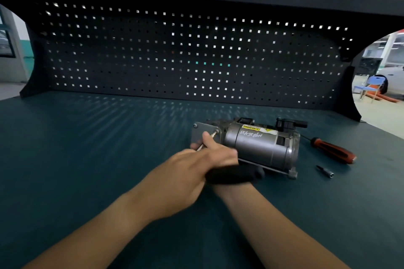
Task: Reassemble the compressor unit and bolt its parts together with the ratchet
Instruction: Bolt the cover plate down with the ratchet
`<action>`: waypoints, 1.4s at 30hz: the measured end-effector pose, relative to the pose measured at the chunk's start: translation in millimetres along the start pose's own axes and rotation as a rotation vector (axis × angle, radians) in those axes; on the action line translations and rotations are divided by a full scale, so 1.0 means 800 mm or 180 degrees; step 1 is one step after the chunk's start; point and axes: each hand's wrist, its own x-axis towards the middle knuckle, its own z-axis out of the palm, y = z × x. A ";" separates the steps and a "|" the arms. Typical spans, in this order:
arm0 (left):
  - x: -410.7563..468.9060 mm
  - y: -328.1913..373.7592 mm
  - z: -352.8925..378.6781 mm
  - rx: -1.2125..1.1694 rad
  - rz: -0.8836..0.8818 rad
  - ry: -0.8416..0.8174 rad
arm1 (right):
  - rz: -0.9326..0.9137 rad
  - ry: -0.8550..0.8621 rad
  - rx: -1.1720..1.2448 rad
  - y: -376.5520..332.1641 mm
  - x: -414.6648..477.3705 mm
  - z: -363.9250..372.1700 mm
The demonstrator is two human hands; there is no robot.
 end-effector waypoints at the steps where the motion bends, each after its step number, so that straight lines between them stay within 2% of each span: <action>1: 0.002 0.004 0.001 -0.0590 -0.0366 0.0331 | 0.0037 0.0070 -0.0102 -0.001 0.002 0.000; 3: 0.010 0.006 0.000 -0.1928 -0.1286 0.1202 | 0.0109 0.0208 -0.0380 -0.006 0.004 0.000; 5: 0.015 0.001 -0.005 -0.3286 -0.2206 0.2056 | 0.0241 0.0190 -0.0318 -0.011 0.003 0.001; 7: 0.015 -0.012 -0.007 -0.4489 -0.2803 0.2638 | 0.0330 0.0111 -0.0143 -0.012 0.003 0.001; 8: 0.015 -0.015 -0.007 -0.4758 -0.2954 0.2750 | 0.0348 0.0075 -0.0112 -0.012 0.002 0.001; 9: 0.015 -0.016 -0.009 -0.4731 -0.2956 0.2678 | 0.0354 0.0028 -0.0101 -0.011 0.002 0.001; 11: 0.016 -0.008 -0.014 -0.3921 -0.2595 0.2193 | 0.0352 -0.0055 -0.0166 -0.010 0.002 -0.001; 14: 0.010 0.006 -0.013 -0.1617 -0.1108 0.0775 | 0.0127 0.0134 -0.0429 -0.006 0.007 -0.004; 16: 0.005 0.013 -0.008 -0.0664 -0.0401 -0.0016 | 0.0037 0.0182 -0.0328 -0.002 0.008 -0.006; 17: 0.002 0.012 -0.005 -0.0430 -0.0180 -0.0151 | 0.0132 0.0108 -0.0198 0.000 0.005 -0.005; 19: -0.002 0.011 -0.001 -0.0293 0.0025 -0.0039 | 0.0243 -0.0014 -0.0041 0.002 0.000 -0.003; 20: -0.001 0.013 0.000 -0.0459 -0.0096 0.0137 | 0.0219 0.0014 -0.0041 0.002 0.001 -0.002; 22: 0.006 0.020 -0.002 -0.1346 -0.0870 0.0859 | 0.0144 0.0273 -0.0253 -0.002 0.001 0.001; 24: 0.015 0.017 -0.005 -0.2616 -0.1827 0.1756 | 0.0188 0.0335 -0.0424 -0.009 0.000 0.003; 27: 0.019 -0.002 -0.007 -0.4663 -0.3025 0.2774 | 0.0379 0.0155 -0.0268 -0.017 -0.002 0.004; 28: 0.018 -0.007 -0.007 -0.5073 -0.3343 0.2989 | 0.0392 0.0106 -0.0299 -0.017 -0.002 0.004; 29: 0.016 -0.010 -0.006 -0.5165 -0.3545 0.3052 | 0.0394 0.0085 -0.0354 -0.016 -0.002 0.004; 31: 0.015 -0.012 -0.004 -0.4710 -0.3514 0.2905 | 0.0387 0.0132 -0.0531 -0.013 -0.002 0.003; 33: 0.017 -0.010 -0.004 -0.3643 -0.3073 0.2548 | 0.0348 0.0293 -0.0770 -0.009 -0.003 0.000; 35: 0.016 -0.004 -0.007 -0.2376 -0.2231 0.2024 | 0.0240 0.0440 -0.0919 -0.010 -0.004 0.002; 37: 0.010 0.000 -0.003 -0.1411 -0.1324 0.1277 | 0.0079 0.0479 -0.0851 -0.010 -0.004 0.004; 40: 0.002 0.002 -0.004 -0.0618 -0.0391 0.0054 | 0.0096 0.0210 -0.0339 -0.009 -0.006 0.004; 42: 0.001 -0.004 -0.004 -0.0044 0.0064 -0.0221 | 0.0258 0.0061 -0.0058 -0.009 -0.006 0.003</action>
